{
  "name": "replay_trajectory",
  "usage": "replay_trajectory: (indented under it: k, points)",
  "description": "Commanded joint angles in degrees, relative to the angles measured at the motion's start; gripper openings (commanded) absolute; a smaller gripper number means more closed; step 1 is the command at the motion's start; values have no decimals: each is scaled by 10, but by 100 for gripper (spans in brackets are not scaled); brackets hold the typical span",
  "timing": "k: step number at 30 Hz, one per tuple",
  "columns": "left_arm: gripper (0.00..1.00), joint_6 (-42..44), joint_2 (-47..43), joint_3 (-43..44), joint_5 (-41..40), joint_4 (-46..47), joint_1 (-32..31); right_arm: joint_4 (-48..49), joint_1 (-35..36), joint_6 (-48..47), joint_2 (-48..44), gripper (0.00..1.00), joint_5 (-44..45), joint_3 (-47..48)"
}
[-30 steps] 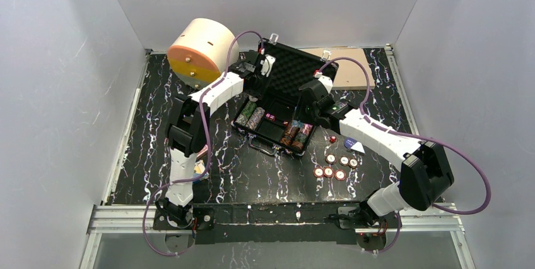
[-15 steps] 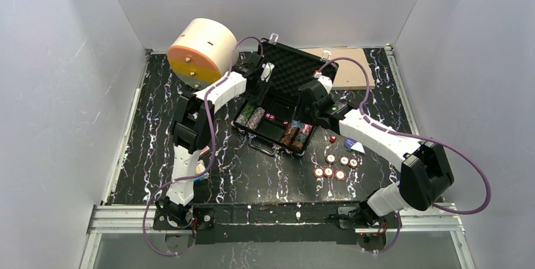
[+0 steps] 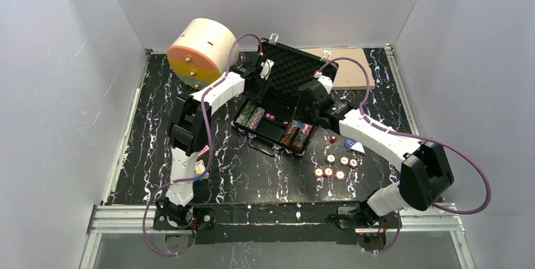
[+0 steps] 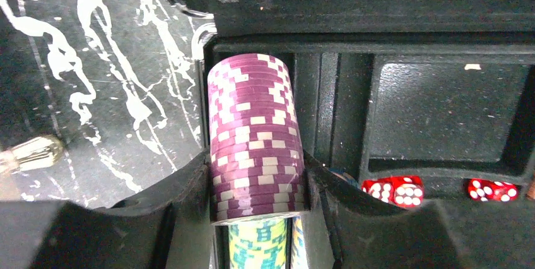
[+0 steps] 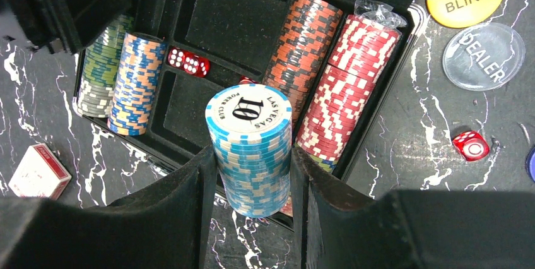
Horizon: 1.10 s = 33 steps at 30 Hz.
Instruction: Pack up texas hold em set
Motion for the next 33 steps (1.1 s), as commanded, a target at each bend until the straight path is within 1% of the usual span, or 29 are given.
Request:
replay_trajectory:
  k: [1,6,8,10,14,17,19,22,25,27,30,31,33]
  points:
    - [33,-2,-121,-35,-15,73,1,42,4,10,-27,22,9,28]
    - [32,-6,-180,-92,-20,105,1,40,3,13,-31,22,-1,31]
    - [31,-33,-207,-117,-24,104,1,41,4,11,-30,22,-14,35]
    - [31,-54,-249,-169,-28,104,1,40,10,9,-28,22,-22,40]
    - [31,-115,-375,-274,-30,98,0,41,60,8,-13,23,-12,58]
    - [31,-164,-466,-358,-47,84,-8,44,101,14,3,23,-12,66]
    - [31,-199,-521,-409,-57,72,-12,57,122,13,14,23,-26,66]
    - [30,-249,-584,-476,-64,52,-16,74,134,6,40,23,-97,68]
    - [30,-293,-619,-535,-50,48,-21,98,136,-9,64,23,-193,66]
    - [30,-311,-633,-564,-38,58,-23,114,137,-25,80,23,-257,66]
    - [30,-329,-638,-593,-13,71,-25,128,138,-38,98,23,-325,70]
    - [30,-353,-638,-611,-11,73,-26,119,138,-36,115,23,-377,82]
    - [30,-359,-640,-634,-5,89,-29,109,141,-27,129,23,-399,84]
